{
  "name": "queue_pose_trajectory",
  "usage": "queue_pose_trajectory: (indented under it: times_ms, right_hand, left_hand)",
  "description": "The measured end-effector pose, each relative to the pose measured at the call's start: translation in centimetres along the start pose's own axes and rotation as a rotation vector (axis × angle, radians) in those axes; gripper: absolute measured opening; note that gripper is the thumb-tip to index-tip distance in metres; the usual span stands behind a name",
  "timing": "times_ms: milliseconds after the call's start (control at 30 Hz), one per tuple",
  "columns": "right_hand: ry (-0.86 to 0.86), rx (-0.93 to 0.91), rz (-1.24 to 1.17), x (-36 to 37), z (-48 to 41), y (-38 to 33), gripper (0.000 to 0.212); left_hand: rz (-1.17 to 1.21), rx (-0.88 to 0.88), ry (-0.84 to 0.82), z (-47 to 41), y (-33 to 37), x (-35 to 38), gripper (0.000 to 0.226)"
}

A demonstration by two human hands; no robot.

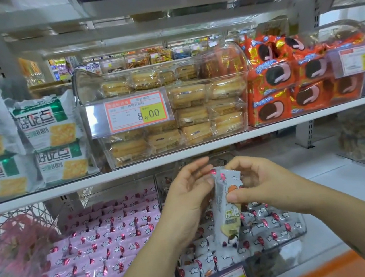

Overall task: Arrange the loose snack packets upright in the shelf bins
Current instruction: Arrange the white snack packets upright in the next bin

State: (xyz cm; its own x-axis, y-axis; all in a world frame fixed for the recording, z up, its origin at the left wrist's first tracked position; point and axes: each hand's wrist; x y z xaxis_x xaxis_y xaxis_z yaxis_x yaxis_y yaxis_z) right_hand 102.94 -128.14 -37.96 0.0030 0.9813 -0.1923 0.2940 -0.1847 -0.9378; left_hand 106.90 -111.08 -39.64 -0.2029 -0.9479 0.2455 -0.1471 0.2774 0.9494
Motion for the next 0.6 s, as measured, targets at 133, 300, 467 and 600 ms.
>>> queue_pose_trajectory:
  times_ms: [133, 300, 467, 600]
  right_hand:
    - [0.259, -0.111, 0.260, -0.8, -0.6, 0.7, 0.045]
    - [0.324, -0.219, 0.595, -0.2, -2.4, 3.8, 0.067]
    - [0.267, -0.158, 0.581, 1.2, -4.9, 6.1, 0.065]
    - [0.151, -0.059, 0.436, 1.5, -6.4, 7.3, 0.068]
  left_hand:
    - [-0.920, 0.277, 0.002, -1.8, -0.1, -3.5, 0.031]
    - [-1.528, 0.194, -0.156, -2.5, -0.9, -5.3, 0.049]
    - [-1.622, 0.209, -0.231, -2.6, -1.6, -5.1, 0.061]
    - [-1.383, 0.224, -0.140, -2.9, -1.7, -6.3, 0.052]
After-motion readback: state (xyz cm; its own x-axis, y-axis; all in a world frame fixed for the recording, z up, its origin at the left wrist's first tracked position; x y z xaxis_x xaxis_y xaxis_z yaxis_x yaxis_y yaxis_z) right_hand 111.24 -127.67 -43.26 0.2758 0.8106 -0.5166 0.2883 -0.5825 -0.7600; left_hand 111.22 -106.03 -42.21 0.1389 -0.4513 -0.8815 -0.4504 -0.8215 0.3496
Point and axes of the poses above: each hand's wrist, its own z-axis away from the middle knuckle, its own x-axis out of the palm, y = z × x, and after that the axes turned 13 degrees about y, right-handed
